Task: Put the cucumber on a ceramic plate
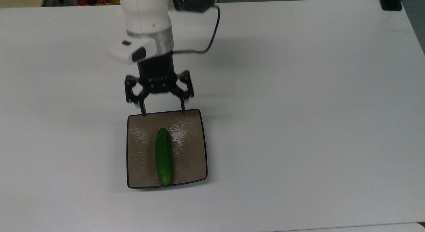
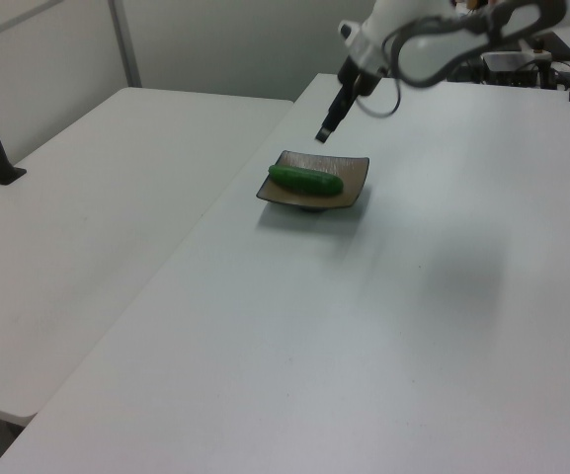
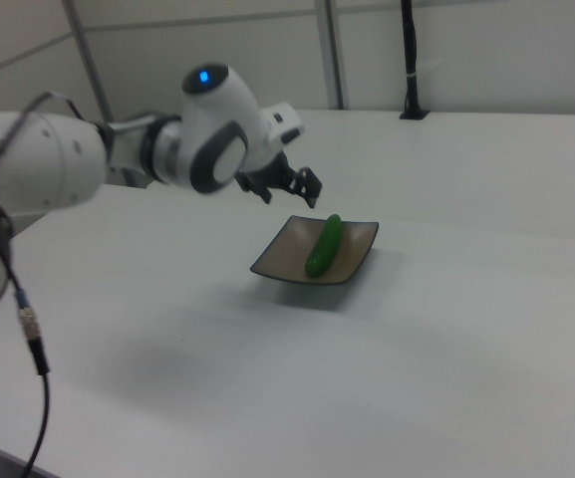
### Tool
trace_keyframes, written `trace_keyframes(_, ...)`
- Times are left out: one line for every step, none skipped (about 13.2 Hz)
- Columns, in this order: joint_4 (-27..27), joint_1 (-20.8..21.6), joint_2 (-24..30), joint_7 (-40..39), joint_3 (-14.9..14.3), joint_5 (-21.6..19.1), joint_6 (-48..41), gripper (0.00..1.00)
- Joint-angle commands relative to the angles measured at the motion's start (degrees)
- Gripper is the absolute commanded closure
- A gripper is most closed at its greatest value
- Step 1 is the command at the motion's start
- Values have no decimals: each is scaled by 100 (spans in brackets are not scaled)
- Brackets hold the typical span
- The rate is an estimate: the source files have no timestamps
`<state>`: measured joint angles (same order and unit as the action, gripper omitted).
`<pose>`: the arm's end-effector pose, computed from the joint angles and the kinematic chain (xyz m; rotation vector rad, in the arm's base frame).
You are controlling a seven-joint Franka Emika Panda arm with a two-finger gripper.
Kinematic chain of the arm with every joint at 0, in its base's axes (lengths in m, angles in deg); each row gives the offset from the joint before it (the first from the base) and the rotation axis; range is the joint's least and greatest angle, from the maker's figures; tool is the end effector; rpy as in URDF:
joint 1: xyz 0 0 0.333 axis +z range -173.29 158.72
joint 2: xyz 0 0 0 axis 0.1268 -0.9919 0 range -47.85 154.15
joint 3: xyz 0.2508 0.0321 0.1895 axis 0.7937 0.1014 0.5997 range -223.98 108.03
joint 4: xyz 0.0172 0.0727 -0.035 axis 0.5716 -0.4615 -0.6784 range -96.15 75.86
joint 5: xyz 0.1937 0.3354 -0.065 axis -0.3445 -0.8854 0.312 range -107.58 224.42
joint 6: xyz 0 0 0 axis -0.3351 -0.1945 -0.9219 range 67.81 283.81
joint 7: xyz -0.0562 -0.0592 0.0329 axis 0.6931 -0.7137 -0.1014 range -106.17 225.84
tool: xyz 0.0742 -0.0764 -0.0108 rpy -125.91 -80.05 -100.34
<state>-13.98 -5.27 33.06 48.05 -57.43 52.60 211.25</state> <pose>0.6983 0.0299 0.4691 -2.9886 -0.2759 -0.7702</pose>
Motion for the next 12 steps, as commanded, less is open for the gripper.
trace_keyframes(-329, 10, 1023, 88, -72, 11, -1452, 0)
trace_keyframes(-329, -8, 1233, 202, -81, 11, -1873, 0)
trace_keyframes(-320, -8, 1418, 377, -81, 11, -2304, 0)
trace_keyframes(-259, -8, 1664, 718, -90, 11, -2856, 0)
trace_keyframes(-258, -8, 1901, 1009, -90, 54, -3392, 0)
trace_keyframes(-258, -8, 2130, 1229, -98, 81, -3920, 0)
trace_keyframes(-258, 10, 2323, 1309, -168, 90, -4334, 0)
trace_keyframes(-250, 62, 2482, 1319, -308, 98, -4651, 0)
trace_keyframes(-250, 97, 2562, 1319, -327, 99, -4907, 0)
trace_keyframes(-250, 106, 2598, 1336, -336, 99, -5118, 0)
trace_keyframes(-250, 124, 2659, 1337, -336, 99, -5277, 0)
trace_keyframes(-258, 185, 2677, 1337, -336, 107, -5313, 0)
